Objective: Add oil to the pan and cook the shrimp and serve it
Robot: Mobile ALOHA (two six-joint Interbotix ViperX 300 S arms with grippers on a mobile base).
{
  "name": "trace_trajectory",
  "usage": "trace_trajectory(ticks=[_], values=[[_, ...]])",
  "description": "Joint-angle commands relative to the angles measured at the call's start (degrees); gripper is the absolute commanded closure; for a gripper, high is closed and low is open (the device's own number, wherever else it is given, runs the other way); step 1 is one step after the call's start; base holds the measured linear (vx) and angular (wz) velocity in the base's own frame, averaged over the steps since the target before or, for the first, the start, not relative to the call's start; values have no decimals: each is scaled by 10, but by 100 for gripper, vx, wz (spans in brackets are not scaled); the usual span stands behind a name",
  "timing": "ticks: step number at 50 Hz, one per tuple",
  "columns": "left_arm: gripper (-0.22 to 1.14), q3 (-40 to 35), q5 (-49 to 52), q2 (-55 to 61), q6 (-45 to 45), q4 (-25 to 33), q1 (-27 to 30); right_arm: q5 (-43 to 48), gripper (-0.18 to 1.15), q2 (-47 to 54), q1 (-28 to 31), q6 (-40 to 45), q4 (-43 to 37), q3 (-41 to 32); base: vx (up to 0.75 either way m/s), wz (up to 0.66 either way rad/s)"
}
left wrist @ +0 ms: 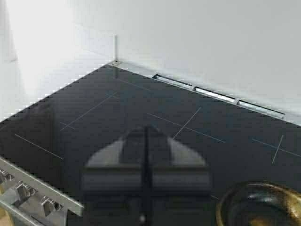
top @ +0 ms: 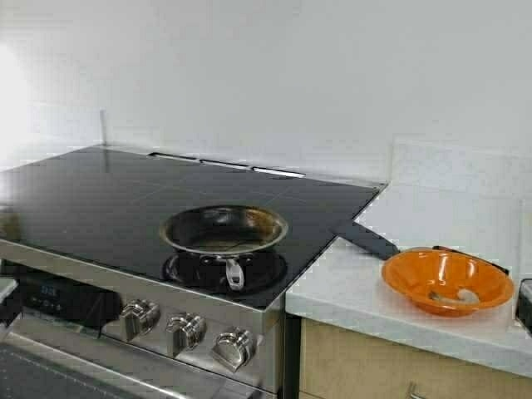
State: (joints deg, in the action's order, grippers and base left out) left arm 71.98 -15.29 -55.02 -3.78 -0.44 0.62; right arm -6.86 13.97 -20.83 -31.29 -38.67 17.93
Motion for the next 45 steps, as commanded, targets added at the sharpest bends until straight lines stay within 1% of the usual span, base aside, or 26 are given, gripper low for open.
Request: trace_trajectory(ticks=[1,6,12,19,26,30,34,40,45], values=[[89,-15,-3,4,-2,0,2,-47,90,-98,54,1,32,-14,0,0],[89,-18,-3,3,-3,0,2,-105,90,-139,105,0,53,-31,0,0],[89,-18,-3,1,-3,0,2,-181,90,-170,177,0,102,-56,0,0],[89,-18,-3,-2,-3,1,2,-209,90,-188,268,6,189,-58,0,0],[89,-18,-3,-4,-3,1,2,-244,90,-197,358,26,337,-53,0,0],[89,-18,-3,-4,-4,2,2,-284,90,-193,403,69,428,-53,0,0],[89,-18,-3,-4,-4,2,2,-332,90,-185,446,93,511,-49,0,0],[89,-18,-3,-4,-4,2,2,-388,90,-164,514,188,636,-29,0,0],[89,-18,-3,-4,-4,3,2,-413,90,-141,576,303,765,3,0,0]])
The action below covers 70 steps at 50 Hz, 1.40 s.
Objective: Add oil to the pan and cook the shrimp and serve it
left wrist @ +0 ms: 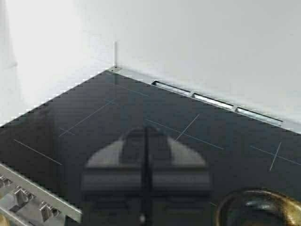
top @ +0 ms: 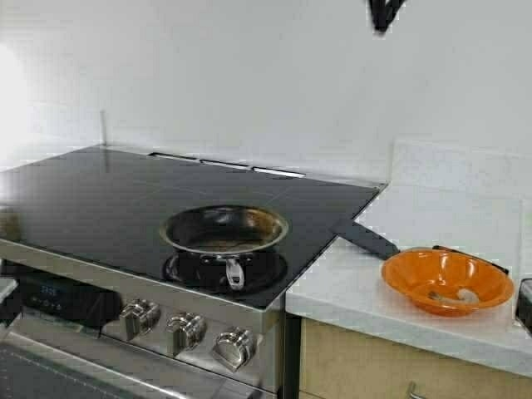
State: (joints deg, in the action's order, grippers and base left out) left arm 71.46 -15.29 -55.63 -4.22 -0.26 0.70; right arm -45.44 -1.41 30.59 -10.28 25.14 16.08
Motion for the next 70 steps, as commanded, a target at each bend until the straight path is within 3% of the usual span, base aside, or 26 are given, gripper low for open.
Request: trace_trajectory(ticks=[1,5,16,20,29,32,45,70], values=[[89,-13,-3,3,1,1,1,-32,90,20,79,134,160,32,0,0],[89,-13,-3,3,1,1,1,-44,90,41,121,245,232,62,0,0],[89,-13,-3,2,1,1,1,-49,84,115,221,519,334,146,0,0],[89,-12,-3,2,1,1,0,-69,69,155,250,599,376,168,0,0],[89,-12,-3,3,0,1,1,-134,16,257,301,720,431,191,0,0],[89,-12,-3,2,0,2,1,-148,7,286,314,752,451,194,0,0],[89,-12,-3,2,-11,2,1,-171,8,356,323,894,527,213,0,0],[89,-10,-2,3,-23,-1,1,-187,8,434,312,948,540,214,0,0]])
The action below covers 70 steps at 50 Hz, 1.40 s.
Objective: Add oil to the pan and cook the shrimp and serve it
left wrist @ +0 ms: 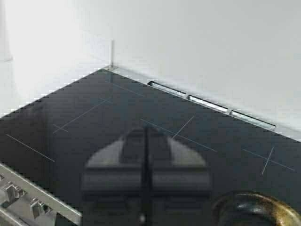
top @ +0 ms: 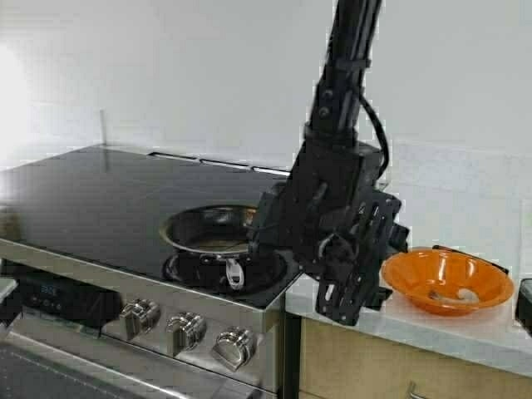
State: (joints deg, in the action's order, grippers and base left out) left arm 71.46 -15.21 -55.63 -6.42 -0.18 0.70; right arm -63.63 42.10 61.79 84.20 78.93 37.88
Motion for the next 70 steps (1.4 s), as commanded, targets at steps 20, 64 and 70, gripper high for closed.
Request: trace_trajectory(ticks=[20,64,70], values=[[89,-9,-3,4,0,-2,1,-6,8,49,-28,31,25,-13,0,0],[89,-8,-3,9,1,-3,0,-5,51,103,-83,25,71,-44,0,0],[89,-8,-2,9,0,-2,1,-5,82,106,-83,24,70,-46,0,0]])
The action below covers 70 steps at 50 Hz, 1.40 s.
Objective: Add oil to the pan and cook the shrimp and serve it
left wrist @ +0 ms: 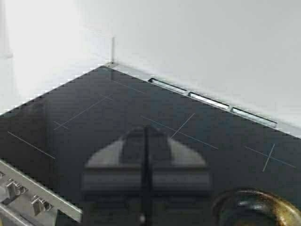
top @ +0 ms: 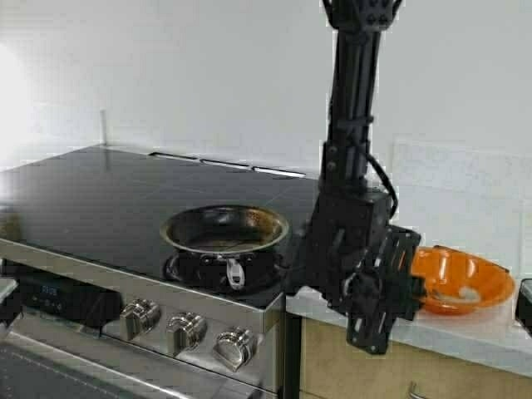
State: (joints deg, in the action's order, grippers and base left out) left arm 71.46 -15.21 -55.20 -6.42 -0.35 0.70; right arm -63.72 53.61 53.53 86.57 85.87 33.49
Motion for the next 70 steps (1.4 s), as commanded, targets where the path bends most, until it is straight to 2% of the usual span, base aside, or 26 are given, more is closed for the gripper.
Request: trace_trajectory(ticks=[1,5,13,23,37,44,54,62,70], values=[[89,-8,-2,4,0,-1,1,-5,87,-10,0,0,1,-2,0,0],[89,-9,-1,4,0,-1,1,-11,98,-15,0,-4,1,-2,0,0],[89,-8,0,4,0,-1,1,-18,92,-45,2,-8,1,0,0,0],[89,-8,0,4,0,0,1,-20,92,-114,15,-51,1,-2,0,0],[89,-9,0,4,-2,0,1,1,92,-229,41,-66,1,-37,0,0],[89,-10,0,4,-2,-1,1,40,92,-264,42,-105,-5,-74,0,0],[89,-11,1,4,-2,-1,1,80,92,-270,42,-206,-55,-177,0,0],[89,-11,0,4,-2,-1,0,142,92,-272,42,-221,-91,-239,0,0],[89,-11,1,3,-2,-1,1,241,92,-286,35,-221,-145,-269,0,0]])
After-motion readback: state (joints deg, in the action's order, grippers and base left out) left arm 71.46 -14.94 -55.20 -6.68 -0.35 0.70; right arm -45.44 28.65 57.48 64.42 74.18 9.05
